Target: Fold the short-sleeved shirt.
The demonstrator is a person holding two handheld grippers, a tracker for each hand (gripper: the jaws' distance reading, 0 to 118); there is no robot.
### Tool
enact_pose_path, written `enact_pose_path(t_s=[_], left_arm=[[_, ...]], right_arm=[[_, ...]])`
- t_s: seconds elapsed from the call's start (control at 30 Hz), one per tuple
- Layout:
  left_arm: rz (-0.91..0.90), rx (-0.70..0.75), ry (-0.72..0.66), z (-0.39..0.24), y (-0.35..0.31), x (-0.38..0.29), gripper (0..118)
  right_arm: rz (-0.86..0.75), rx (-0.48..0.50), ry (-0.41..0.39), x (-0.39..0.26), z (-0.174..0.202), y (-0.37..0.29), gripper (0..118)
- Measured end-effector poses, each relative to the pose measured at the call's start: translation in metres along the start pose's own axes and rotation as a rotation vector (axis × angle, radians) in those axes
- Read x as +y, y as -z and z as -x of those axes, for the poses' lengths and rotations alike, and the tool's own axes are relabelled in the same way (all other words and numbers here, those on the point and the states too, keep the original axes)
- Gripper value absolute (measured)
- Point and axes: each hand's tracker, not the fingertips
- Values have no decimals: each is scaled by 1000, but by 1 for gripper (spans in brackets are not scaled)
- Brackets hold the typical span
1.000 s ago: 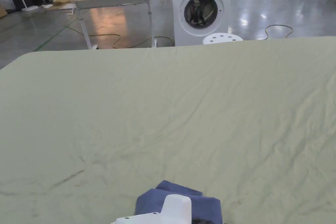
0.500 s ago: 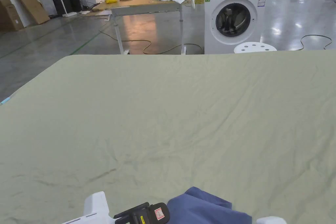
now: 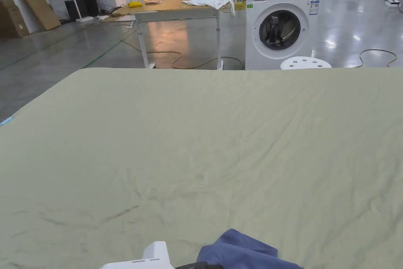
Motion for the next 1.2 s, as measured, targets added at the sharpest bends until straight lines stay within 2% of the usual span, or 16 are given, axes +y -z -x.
enact_pose_path(t_s=[0.03,0.1,0.2,0.27,0.3,0.37,0.43,0.5,0.63,0.7,0.77,0.9,0.97,1.03,1.1,1.2], left_arm=[[3,-20,-11,1,-1,-4,48],[-3,-44,-53,3,-3,-2,46],[-19,-12,3,-2,1,-8,43],[-34,-49,-27,-1,-9,-4,40],[-75,-97,-65,-3,-25,-2,39],[-77,-130,-54,-5,-47,4,39],[-139,-76,25,-5,-81,16,39],[-216,-10,35,12,-125,40,39],[-333,227,18,75,-210,97,39],[-317,342,-12,113,-240,123,39],[-251,385,-67,148,-259,141,39],[-284,461,-115,178,-265,147,39],[-321,471,-109,181,-260,145,43],[-364,547,-74,178,-258,143,65],[-397,615,-24,175,-268,146,81],[-527,738,99,143,-289,145,82]], right_arm=[[0,8,10,0,-1,0,0],[-4,13,19,-1,-2,-2,0],[-5,15,32,-1,-2,-2,0],[-15,24,16,0,-1,-6,0],[-32,53,13,2,-2,-13,0],[-64,131,74,5,-4,-25,0],[-77,167,119,6,-6,-32,0],[-87,121,90,4,-4,-37,0],[-87,85,55,-6,-5,-41,0],[-74,84,51,-10,-7,-42,0],[-69,71,49,-13,-11,-43,0],[-69,53,86,-12,-21,-46,0],[-72,58,106,-11,-24,-48,0],[-77,57,110,-9,-25,-50,0],[-92,55,98,-7,-25,-55,0],[-140,43,76,-3,-25,-63,0]])
